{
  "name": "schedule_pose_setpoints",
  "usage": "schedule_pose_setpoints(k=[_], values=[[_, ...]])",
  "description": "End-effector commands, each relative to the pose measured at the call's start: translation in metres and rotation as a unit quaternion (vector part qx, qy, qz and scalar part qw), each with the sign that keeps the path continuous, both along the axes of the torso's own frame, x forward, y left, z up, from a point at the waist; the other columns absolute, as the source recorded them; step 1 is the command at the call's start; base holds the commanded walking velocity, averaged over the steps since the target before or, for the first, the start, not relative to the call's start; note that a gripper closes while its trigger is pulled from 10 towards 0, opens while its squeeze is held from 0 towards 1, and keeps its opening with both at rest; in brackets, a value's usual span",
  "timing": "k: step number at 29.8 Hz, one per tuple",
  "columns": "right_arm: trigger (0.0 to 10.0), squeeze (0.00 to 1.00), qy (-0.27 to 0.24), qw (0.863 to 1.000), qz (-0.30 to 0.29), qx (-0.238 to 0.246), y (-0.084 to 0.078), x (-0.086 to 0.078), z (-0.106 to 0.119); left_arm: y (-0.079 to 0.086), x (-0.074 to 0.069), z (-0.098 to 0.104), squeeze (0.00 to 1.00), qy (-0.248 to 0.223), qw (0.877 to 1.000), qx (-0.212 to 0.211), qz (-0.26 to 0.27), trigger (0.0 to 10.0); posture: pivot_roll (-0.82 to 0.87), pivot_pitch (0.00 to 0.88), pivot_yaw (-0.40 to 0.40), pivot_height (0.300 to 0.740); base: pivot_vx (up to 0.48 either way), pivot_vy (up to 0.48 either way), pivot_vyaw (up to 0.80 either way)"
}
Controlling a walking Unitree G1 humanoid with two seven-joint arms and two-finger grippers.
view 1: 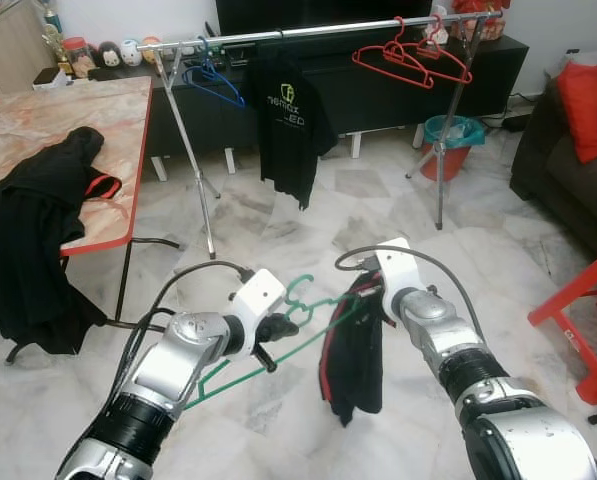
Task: Hang hanger
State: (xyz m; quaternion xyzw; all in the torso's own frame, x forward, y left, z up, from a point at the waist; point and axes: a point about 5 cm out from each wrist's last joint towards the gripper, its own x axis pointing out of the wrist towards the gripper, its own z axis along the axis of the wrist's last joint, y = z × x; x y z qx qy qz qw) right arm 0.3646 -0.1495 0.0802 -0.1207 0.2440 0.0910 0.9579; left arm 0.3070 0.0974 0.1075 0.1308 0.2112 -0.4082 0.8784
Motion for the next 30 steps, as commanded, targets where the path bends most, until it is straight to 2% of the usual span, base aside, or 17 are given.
schedule_pose_setpoints(k=[1,5,12,19,20,24,30], values=[[10.0,0.0,-0.012,1.0,0.009,0.0,0.002,0.002,0.006,0.002,0.004,0.004,0.0,-0.004,1.0,-0.001,0.006,10.0,0.04,0.007,0.013,0.74,0.0,0.0,0.0],[10.0,0.0,-0.001,0.998,0.055,-0.007,0.007,-0.001,0.005,-0.006,-0.004,0.004,0.0,0.002,0.999,-0.013,-0.031,10.0,0.04,0.006,0.012,0.74,0.0,0.0,0.0],[10.0,0.0,0.029,0.99,0.132,-0.045,0.013,-0.008,0.0,-0.006,-0.006,0.004,0.0,0.002,0.999,-0.014,-0.038,10.0,0.04,0.004,0.01,0.74,0.0,0.0,0.0],[10.0,0.0,0.018,0.99,0.132,-0.043,0.012,-0.008,0.009,-0.002,0.0,-0.002,0.0,0.019,1.0,0.01,0.003,10.0,0.04,0.002,0.013,0.74,0.0,0.0,0.0],[10.0,0.0,0.014,0.991,0.125,-0.042,0.011,-0.008,0.011,0.001,0.001,-0.007,0.0,0.028,0.999,0.031,0.014,10.0,0.04,0.001,0.013,0.74,0.0,0.0,0.0],[10.0,0.0,0.009,0.992,0.118,-0.044,0.009,-0.009,0.014,0.007,0.003,-0.014,0.0,0.037,0.997,0.06,0.042,10.0,0.04,0.001,0.014,0.74,0.0,0.0,0.0],[10.0,0.0,0.007,0.993,0.11,-0.047,0.009,-0.011,0.015,0.013,0.01,-0.015,0.0,0.034,0.992,0.071,0.101,10.0,0.04,0.004,0.015,0.74,0.0,0.0,0.0]])
